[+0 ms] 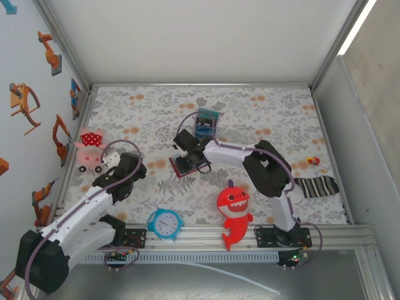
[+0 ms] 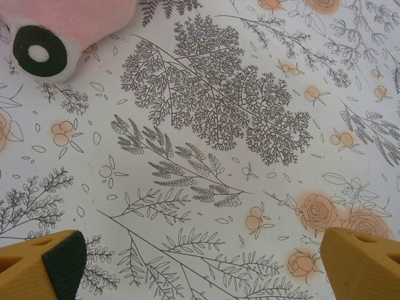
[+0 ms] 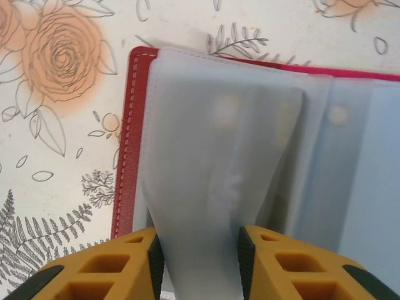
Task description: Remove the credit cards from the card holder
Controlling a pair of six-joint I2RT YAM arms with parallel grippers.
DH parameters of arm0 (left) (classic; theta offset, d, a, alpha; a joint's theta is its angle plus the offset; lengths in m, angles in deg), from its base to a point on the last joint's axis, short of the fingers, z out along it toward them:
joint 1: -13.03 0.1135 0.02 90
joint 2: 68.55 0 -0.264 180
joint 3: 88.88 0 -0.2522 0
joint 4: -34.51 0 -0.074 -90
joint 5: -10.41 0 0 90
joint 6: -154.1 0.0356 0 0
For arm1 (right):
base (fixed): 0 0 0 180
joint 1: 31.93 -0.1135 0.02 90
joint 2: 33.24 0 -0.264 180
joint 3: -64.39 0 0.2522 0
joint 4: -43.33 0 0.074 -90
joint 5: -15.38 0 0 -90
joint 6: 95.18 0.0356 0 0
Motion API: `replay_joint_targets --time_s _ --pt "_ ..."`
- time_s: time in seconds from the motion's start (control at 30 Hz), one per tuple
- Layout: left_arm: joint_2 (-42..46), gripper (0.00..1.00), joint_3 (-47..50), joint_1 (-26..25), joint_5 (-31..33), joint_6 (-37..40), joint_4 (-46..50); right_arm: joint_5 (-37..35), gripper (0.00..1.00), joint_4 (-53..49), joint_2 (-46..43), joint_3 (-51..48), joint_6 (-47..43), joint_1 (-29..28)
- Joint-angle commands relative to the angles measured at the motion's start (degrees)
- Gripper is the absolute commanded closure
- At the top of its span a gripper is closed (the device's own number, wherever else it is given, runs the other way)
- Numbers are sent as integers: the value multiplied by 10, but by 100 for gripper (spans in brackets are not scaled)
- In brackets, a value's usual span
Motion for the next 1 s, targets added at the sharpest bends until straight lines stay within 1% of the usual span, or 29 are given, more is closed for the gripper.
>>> replay_joint_targets --time_s 0.0,0.37,0.57,0.83,0.97 --pt "2 3 -18 4 0 10 3 1 66 0 -15 -15 11 5" --pt "0 3 -21 4 -2 12 0 -74 65 -32 -38 -10 0 9" --pt "3 3 -23 4 0 12 3 -89 65 -43 -46 -15 9 16" --pt "-1 3 -26 4 0 13 1 -135 65 -60 -61 -18 6 25" --pt "-1 3 -27 4 -1 12 1 -139 65 -61 -68 -24 5 37"
